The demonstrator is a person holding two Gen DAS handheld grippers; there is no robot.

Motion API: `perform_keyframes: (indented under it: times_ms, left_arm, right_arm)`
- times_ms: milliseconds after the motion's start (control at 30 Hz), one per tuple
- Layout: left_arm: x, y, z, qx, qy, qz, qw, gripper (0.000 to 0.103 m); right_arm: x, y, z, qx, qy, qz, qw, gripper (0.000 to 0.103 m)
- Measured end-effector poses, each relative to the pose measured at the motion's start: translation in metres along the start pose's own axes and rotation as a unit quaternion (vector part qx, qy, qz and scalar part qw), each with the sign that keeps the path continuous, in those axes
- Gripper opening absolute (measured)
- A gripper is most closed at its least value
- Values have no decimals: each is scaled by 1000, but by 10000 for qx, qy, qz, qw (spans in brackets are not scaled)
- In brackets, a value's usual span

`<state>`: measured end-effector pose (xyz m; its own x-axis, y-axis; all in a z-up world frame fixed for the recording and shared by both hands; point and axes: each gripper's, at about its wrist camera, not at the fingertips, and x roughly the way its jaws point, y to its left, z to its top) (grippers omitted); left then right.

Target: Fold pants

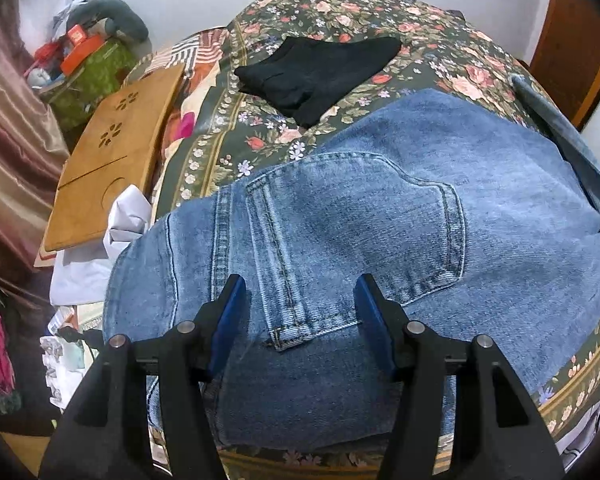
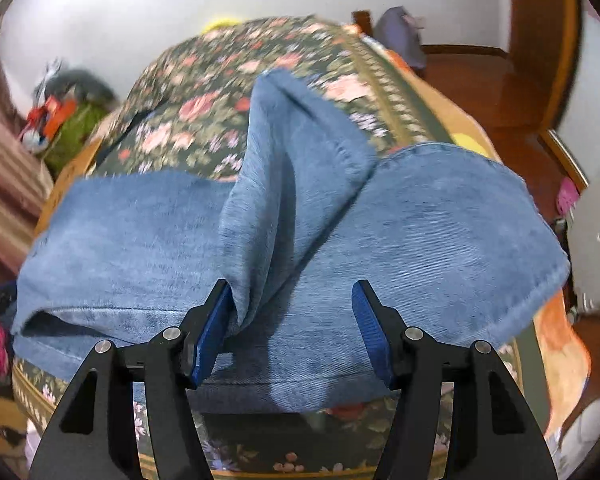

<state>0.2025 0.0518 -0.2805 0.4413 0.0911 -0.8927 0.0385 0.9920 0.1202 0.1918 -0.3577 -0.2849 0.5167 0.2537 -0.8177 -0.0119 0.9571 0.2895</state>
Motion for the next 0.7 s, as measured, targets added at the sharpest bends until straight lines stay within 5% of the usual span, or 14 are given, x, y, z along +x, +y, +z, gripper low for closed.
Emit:
perform_keyframes:
  times_ms: [233, 433, 700]
  left_arm:
    - [7, 3, -3, -151, 68, -11, 9999, 61]
    - [-23, -6, 22, 58, -423, 57, 9991, 61]
    - [-36, -24, 72, -31, -867, -198, 9960, 64]
  right_arm:
    - [-13, -12, -3, 396, -294, -95, 9987, 55]
    - [-5, 12, 42, -479, -191, -207, 9985, 55]
    - [75, 56, 107, -1552, 459, -457, 9858, 55]
